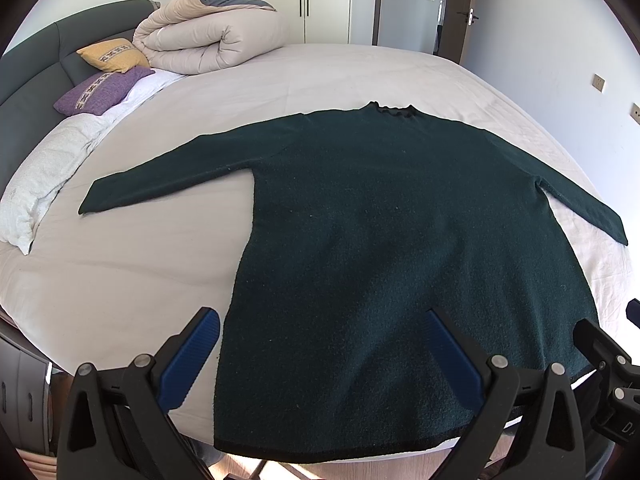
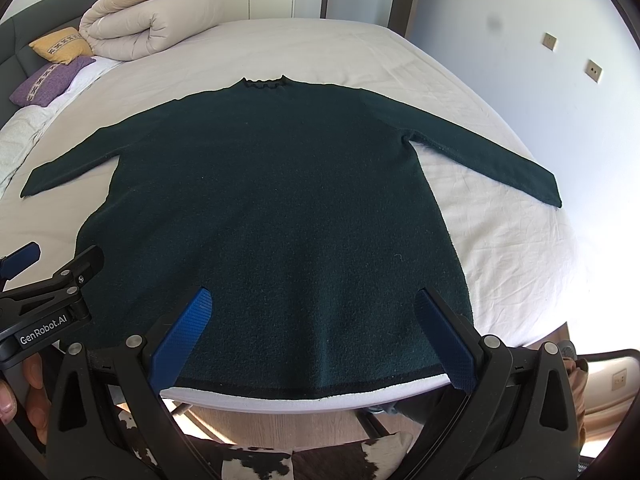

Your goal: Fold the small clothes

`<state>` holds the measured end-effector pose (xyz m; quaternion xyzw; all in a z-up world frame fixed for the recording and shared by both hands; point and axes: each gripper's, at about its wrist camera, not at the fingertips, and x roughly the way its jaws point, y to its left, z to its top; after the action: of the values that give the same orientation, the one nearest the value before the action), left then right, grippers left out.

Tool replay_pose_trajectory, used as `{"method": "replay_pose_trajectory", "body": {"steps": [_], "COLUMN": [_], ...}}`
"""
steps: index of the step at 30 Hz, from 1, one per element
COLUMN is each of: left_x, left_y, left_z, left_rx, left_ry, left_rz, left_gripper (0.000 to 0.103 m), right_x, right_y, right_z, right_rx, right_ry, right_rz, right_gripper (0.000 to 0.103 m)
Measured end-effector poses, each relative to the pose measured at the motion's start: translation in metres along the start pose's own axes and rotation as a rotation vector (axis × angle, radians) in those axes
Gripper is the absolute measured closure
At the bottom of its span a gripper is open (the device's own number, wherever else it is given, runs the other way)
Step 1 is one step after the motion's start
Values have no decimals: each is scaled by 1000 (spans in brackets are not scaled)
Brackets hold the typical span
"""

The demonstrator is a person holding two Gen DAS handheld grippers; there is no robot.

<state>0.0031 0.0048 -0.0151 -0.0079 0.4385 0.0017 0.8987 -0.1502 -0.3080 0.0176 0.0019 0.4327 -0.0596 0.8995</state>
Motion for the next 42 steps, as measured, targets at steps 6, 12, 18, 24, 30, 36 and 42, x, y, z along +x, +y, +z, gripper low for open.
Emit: {"method": "replay_pose_trajectory", "body": {"steps": [6,12,18,24,30,36,42], "left_x": [0,0,2,5,11,25,29], "left_y": [-1,0,2,4,10,61,138], "left_z": [-2,-4,-3,-4,-4,6,22], "left_rx": [2,1,-1,-7,-13,-185,-332], "left_ry": [-2,0,7,13,5,37,-31], "left_rz": [3,2,6,11,-7,-136,-158], "left_gripper": [0,0,0,0,0,0,0], "right_x": [1,2,6,10,18,27,38], "right_y": [0,0,2,3,0,-9,-25], "right_z": [-2,-3,-7,-7,-3,2,17], "right_rx": [1,3,3,1,13,53,179], "right_ry": [1,2,10,20,31,19,-12], "right_rz": [0,1,0,1,16,101,207], "right_gripper": [0,0,0,0,0,0,0]}}
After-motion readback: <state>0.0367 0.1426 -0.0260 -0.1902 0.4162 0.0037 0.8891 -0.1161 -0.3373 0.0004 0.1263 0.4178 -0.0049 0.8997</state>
